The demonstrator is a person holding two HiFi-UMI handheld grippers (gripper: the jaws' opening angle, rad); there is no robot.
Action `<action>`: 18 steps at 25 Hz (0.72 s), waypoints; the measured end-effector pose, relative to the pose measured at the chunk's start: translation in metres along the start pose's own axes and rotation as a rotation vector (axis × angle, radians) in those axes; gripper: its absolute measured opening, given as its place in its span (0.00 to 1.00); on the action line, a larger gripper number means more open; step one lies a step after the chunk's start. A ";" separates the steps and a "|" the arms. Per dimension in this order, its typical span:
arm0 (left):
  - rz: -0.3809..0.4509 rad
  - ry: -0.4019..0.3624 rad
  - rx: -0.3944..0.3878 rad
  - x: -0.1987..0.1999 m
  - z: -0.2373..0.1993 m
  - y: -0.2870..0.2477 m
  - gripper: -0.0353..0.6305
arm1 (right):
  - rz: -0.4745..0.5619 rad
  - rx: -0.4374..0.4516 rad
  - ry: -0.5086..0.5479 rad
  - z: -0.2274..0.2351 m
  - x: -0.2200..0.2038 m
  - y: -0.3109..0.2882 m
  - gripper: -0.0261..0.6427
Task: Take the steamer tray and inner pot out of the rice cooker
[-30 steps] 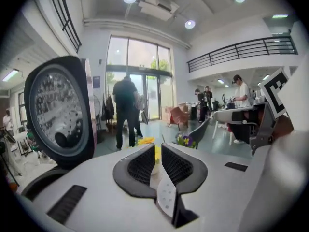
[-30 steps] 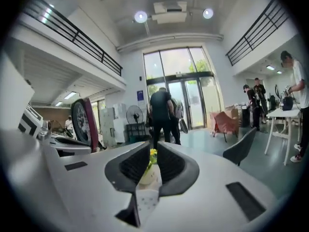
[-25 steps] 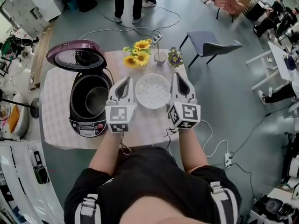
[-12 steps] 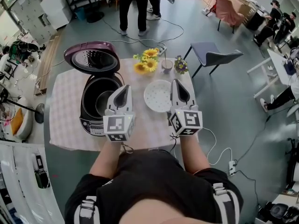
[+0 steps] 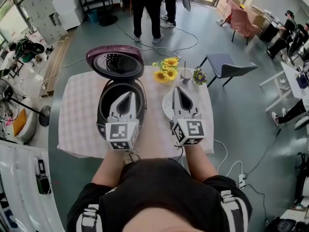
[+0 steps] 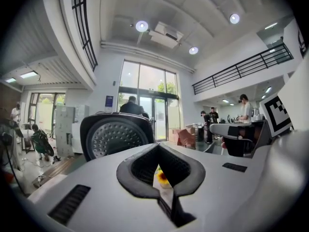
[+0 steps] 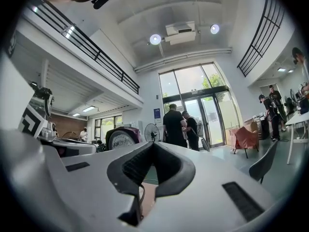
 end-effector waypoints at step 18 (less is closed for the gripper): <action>-0.063 0.065 0.065 -0.058 -0.135 0.044 0.06 | -0.061 -0.017 -0.010 -0.105 -0.053 -0.061 0.04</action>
Point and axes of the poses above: the fingertips, and each gripper's own axes: y backward along the fingers, z to its right, x out of its top, the point moved 7 cm from there along y, backward along the fingers, and after that the axes turned 11 degrees about -y, right-handed, at the moved point
